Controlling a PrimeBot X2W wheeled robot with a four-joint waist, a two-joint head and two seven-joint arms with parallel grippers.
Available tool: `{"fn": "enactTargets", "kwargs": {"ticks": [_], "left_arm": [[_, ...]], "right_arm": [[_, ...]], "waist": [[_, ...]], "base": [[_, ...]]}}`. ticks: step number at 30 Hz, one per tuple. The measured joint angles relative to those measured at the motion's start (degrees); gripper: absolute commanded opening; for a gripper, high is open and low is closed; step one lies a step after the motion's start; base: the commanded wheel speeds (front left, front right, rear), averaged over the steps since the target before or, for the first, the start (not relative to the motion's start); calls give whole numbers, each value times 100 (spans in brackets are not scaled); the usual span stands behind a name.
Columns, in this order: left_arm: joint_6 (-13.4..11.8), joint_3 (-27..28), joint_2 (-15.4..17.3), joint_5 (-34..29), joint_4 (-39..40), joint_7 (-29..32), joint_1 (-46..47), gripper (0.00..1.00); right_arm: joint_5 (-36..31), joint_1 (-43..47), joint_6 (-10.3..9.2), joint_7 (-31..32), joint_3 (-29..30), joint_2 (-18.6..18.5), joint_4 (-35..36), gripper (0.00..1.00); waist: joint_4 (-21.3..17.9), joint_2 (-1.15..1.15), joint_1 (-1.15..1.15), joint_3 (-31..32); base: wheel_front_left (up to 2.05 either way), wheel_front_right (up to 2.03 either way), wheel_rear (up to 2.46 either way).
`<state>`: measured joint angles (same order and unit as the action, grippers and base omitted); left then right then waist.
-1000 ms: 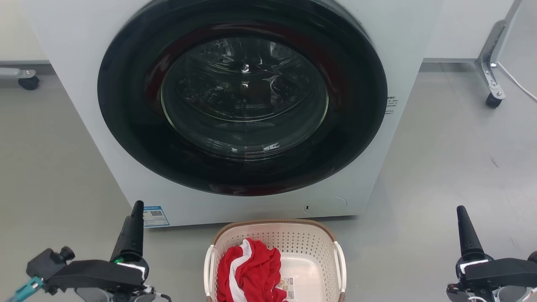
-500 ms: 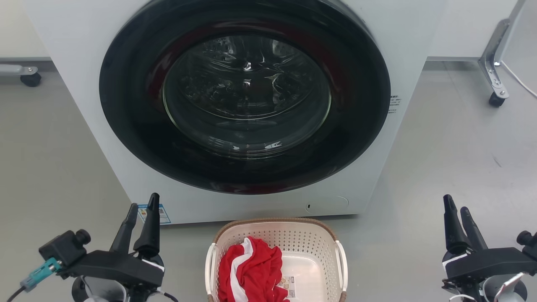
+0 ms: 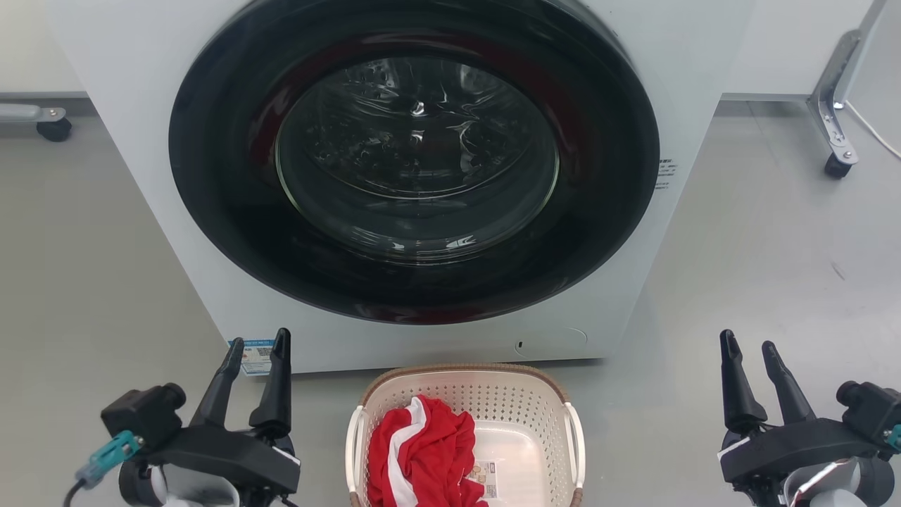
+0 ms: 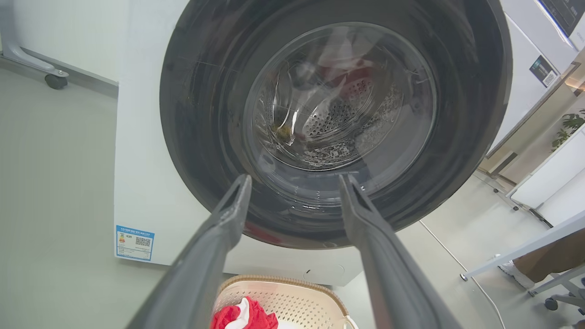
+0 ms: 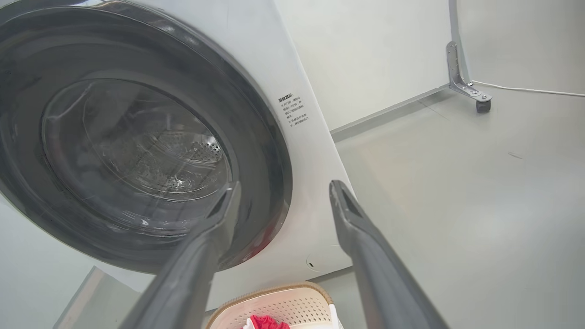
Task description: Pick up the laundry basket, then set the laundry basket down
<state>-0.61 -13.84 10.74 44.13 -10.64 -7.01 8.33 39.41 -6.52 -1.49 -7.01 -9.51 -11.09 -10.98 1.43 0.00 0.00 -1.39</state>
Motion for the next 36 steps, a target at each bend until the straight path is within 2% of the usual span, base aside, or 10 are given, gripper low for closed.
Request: {"fn": "enactTargets", "kwargs": {"ticks": [18,36], "left_arm": [[-300,-397,60,-1178,-56,-369,1,100],[-552,-742,98,-2267,-187,-626,1,100]], "right_arm": [[-1454,-1,-250,-368,-379,-166,-4,100],[-2510,30,-467,-726,-567,-179,-30,100]], "waist": [[13,0,0,-33],[58,0,0,-30]], "base": [[0,0,0],[0,0,0]]}}
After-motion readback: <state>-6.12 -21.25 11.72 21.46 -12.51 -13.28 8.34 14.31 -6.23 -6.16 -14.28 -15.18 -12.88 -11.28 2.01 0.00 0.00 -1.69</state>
